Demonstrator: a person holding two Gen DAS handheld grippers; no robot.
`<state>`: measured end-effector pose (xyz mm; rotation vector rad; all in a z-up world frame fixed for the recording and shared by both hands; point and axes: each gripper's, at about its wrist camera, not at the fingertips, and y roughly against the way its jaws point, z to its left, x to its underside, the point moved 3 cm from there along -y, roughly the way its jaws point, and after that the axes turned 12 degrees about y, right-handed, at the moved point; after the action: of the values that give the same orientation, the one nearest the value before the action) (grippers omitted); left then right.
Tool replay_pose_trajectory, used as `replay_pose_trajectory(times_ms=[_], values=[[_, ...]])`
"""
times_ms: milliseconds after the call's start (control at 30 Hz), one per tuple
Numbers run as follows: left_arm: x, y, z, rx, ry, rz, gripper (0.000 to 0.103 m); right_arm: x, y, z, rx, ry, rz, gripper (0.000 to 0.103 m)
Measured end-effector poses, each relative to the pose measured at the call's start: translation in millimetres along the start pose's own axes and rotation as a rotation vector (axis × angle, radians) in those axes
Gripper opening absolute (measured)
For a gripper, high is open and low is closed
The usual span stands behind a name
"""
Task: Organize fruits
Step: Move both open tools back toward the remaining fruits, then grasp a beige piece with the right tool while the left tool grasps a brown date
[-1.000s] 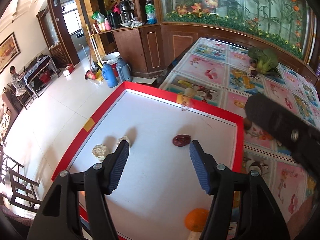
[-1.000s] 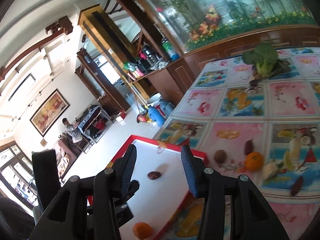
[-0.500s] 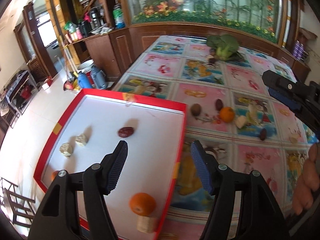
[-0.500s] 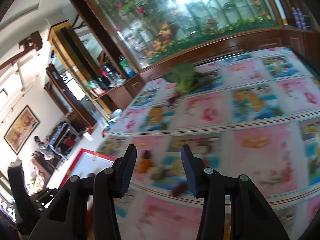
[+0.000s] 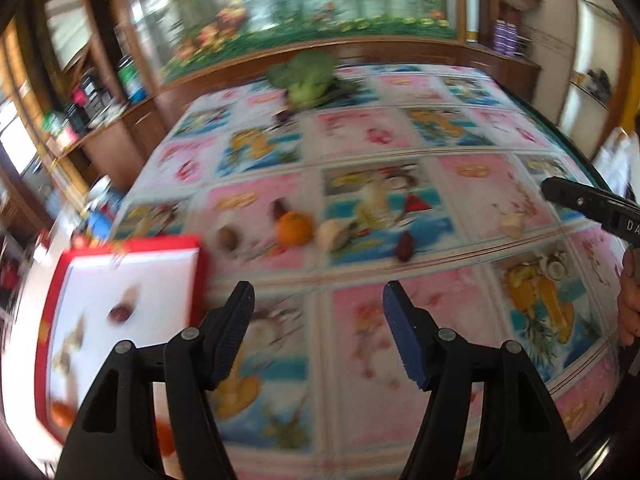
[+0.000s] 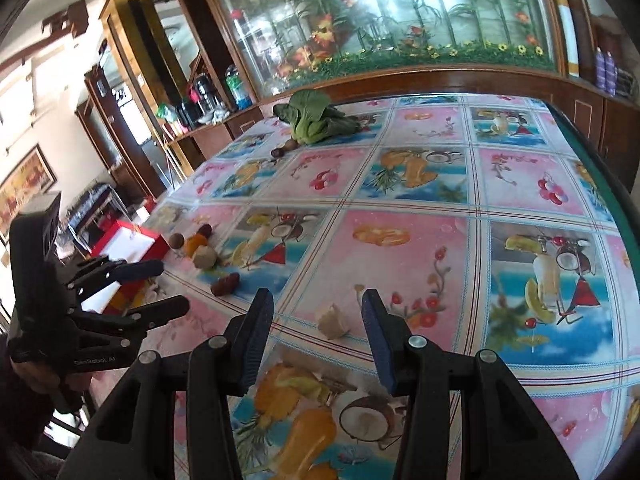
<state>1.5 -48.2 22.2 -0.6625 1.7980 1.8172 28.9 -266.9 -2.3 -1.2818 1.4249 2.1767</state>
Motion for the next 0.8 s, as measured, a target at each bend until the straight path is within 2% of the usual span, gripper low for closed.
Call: replay_pose_trajectory(times_ms=[167, 333, 367, 400, 567, 733, 800], values=[[-3, -31, -34, 0.126, -0.089, 0.028, 0.068, 6, -17, -6, 0.037, 0.015, 0.058, 0.046], [-3, -51, -43, 0.163, -0.132, 0.052, 0.067, 4, -27, -10, 0.054, -0.001, 0.086, 0.046], [-4, -53, -44, 0.171, -0.135, 0.054, 0.065, 4, -29, -8, 0.05, 0.006, 0.09, 0.045], [-4, -55, -44, 0.185, -0.136, 0.06, 0.056, 5, -30, -5, 0.046, 0.015, 0.095, 0.045], [-8, -61, -44, 0.229, -0.131, 0.078, 0.049, 8, -38, -3, 0.068, 0.029, 0.138, 0.031], [-10, -62, -45, 0.251, -0.135, 0.082, 0.048, 9, -37, -4, 0.071, 0.026, 0.141, 0.026], [-11, -64, -45, 0.257, -0.134, 0.088, 0.043, 10, -39, -2, 0.07, 0.028, 0.153, 0.025]])
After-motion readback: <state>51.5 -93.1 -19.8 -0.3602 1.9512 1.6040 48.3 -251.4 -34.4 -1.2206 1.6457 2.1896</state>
